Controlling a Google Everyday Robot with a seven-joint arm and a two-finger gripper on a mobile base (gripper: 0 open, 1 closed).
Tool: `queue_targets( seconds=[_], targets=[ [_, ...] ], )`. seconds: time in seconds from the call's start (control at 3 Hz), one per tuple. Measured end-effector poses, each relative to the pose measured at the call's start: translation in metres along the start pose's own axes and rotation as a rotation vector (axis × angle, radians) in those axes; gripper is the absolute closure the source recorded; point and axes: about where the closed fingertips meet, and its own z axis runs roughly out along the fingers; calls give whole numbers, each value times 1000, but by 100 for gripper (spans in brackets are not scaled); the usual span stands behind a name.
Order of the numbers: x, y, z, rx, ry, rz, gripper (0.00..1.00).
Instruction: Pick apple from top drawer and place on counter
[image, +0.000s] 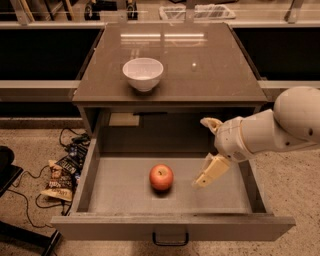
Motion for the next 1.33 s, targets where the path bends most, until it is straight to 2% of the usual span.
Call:
queue_targets(
  seconds=[0.33,0.67,1.0,1.33],
  targets=[
    [10,5,39,-34,23,15,0],
    [20,7,75,-50,81,23,0],
    [29,9,108,-70,107,42,0],
    [33,12,135,-94,104,54,0]
  ],
)
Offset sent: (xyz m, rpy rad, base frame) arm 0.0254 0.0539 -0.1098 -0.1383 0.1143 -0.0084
